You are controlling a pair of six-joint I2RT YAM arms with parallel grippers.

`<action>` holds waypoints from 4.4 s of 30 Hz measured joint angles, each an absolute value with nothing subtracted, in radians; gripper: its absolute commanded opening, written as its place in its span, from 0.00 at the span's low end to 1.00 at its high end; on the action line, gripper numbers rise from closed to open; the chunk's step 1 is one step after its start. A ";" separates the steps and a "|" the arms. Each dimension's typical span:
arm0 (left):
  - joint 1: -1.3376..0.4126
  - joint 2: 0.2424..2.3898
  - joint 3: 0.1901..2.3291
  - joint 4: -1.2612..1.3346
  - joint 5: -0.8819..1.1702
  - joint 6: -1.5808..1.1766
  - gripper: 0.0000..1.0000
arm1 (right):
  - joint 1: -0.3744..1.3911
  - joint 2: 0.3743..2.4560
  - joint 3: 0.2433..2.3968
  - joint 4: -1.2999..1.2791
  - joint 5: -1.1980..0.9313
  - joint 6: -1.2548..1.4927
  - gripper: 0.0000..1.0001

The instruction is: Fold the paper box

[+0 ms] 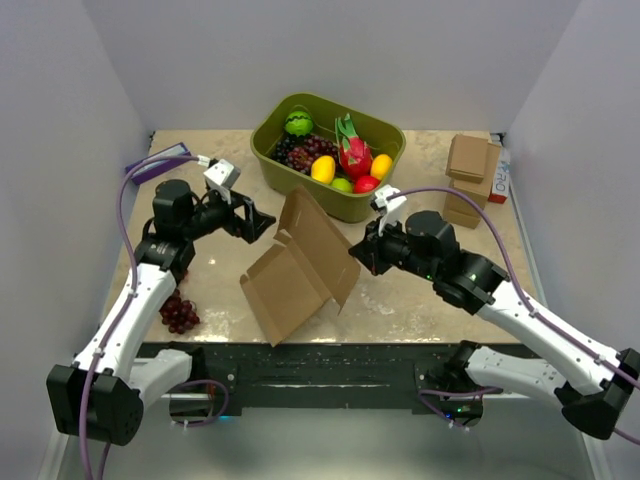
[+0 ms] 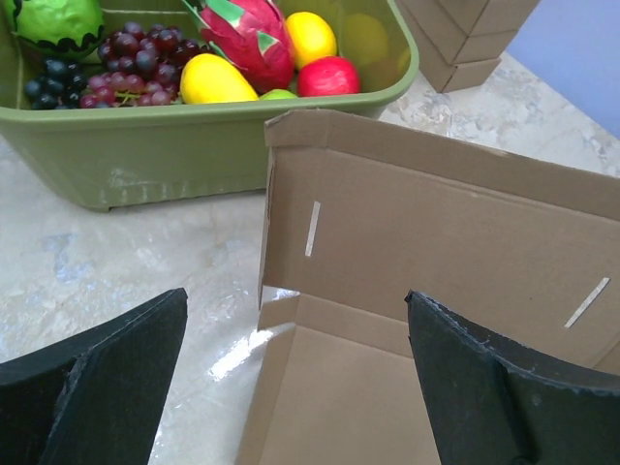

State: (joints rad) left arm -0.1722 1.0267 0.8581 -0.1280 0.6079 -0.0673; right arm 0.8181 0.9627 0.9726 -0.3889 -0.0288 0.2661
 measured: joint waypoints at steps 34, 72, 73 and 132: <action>-0.205 1.209 0.852 -0.055 0.651 -0.137 0.24 | 0.818 0.895 1.028 -0.451 -0.208 0.215 0.00; -0.443 1.069 0.753 -0.117 0.012 -0.154 0.00 | 0.818 1.057 0.713 0.219 0.113 1.258 0.92; -0.447 1.069 0.753 -0.117 0.011 -0.153 0.00 | 0.818 1.063 0.707 0.233 0.115 1.275 0.92; -0.649 1.011 0.704 -0.091 -0.060 -0.007 0.00 | 0.732 1.282 0.509 0.530 0.298 1.713 0.35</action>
State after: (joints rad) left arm -0.6487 1.0111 0.7044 -0.0914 -0.0601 -0.0071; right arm 0.7319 1.2816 0.5095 0.5304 0.2981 1.7130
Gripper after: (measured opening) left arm 0.029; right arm 0.376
